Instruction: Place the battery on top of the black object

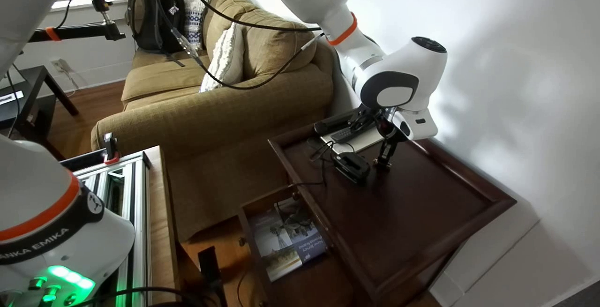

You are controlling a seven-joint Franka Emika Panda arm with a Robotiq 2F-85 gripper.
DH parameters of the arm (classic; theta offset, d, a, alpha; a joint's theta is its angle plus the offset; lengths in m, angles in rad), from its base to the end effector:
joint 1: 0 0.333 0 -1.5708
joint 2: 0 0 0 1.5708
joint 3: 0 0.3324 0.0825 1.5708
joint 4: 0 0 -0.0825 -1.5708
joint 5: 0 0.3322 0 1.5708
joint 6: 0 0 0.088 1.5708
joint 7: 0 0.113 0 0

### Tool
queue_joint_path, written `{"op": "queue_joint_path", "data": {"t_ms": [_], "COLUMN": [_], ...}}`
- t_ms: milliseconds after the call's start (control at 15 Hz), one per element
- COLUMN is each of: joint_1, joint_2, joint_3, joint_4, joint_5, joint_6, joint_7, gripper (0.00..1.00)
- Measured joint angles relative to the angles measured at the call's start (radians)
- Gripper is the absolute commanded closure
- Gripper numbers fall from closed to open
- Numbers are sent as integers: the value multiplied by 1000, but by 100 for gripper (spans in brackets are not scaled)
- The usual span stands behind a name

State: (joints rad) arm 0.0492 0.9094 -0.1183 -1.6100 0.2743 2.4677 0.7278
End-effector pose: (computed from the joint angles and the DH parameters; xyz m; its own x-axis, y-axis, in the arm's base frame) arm 0.6558 -0.0335 0.1359 0.5627 -0.8229 -0.0793 -0.8262 -0.5630 -0.0208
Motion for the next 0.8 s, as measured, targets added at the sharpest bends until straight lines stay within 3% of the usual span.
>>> {"op": "queue_joint_path", "data": {"t_ms": [333, 667, 733, 800], "joint_1": [-24, -23, -23, -27], "joint_2": [-65, -179, -198, -214], "joint_3": [23, 31, 32, 37], "joint_4": [-23, -115, -135, -153], "joint_5": [68, 109, 111, 120], "joint_6": [-5, -116, -143, -161], "joint_7": [6, 110, 131, 133], "gripper": [96, 96, 83, 83]}}
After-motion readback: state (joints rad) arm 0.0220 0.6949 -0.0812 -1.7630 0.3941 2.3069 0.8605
